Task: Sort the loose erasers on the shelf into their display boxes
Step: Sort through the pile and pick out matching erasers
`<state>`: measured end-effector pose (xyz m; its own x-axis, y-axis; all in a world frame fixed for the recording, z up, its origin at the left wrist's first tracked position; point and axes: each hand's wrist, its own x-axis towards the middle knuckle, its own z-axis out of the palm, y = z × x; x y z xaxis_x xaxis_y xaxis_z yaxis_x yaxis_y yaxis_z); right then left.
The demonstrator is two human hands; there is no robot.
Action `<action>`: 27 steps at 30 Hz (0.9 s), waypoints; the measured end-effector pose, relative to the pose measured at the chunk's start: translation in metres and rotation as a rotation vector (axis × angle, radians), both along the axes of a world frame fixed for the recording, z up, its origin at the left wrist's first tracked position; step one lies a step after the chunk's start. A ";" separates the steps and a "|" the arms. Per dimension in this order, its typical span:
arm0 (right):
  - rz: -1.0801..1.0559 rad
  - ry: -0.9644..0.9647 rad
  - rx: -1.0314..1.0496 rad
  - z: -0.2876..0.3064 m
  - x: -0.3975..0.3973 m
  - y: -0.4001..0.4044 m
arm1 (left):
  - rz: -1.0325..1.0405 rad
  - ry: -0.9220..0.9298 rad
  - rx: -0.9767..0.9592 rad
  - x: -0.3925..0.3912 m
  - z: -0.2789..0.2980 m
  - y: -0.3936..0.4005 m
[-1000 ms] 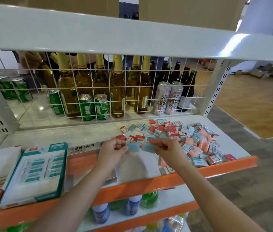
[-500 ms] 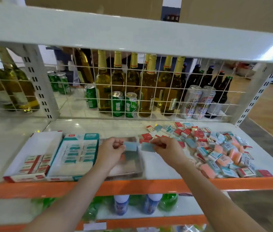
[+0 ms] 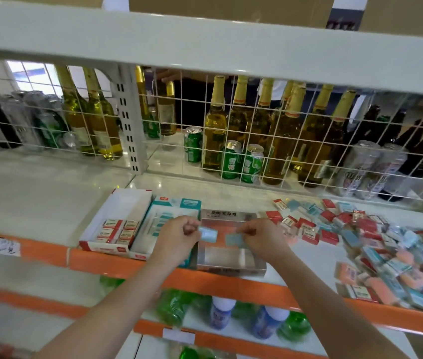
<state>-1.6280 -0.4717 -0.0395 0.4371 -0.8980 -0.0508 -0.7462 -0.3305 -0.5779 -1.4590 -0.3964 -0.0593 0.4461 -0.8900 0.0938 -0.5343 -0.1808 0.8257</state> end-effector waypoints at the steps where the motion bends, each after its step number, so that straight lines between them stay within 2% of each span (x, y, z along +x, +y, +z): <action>1: 0.005 0.015 0.003 0.000 0.001 0.000 | -0.012 -0.027 0.007 -0.001 0.000 0.000; 7: 0.006 0.193 0.057 0.005 -0.006 -0.007 | -0.088 -0.139 0.052 -0.015 0.001 -0.002; 13: -0.001 0.210 -0.003 0.002 -0.015 -0.002 | -0.149 -0.207 0.090 -0.032 -0.003 -0.009; 18: 0.025 0.262 -0.052 0.001 -0.018 -0.002 | -0.185 -0.398 0.141 -0.037 -0.003 -0.009; 22: 0.088 0.325 -0.082 0.001 -0.017 -0.001 | -0.294 -0.571 0.243 -0.039 -0.002 -0.008; 27: 0.270 0.395 -0.139 0.001 -0.018 0.000 | -0.354 -0.620 0.243 -0.033 -0.003 -0.012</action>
<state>-1.6461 -0.4720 -0.0383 0.6262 -0.7656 -0.1476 -0.7766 -0.5957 -0.2050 -1.4923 -0.4086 -0.0619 0.0588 -0.9981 0.0176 -0.9482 -0.0503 0.3137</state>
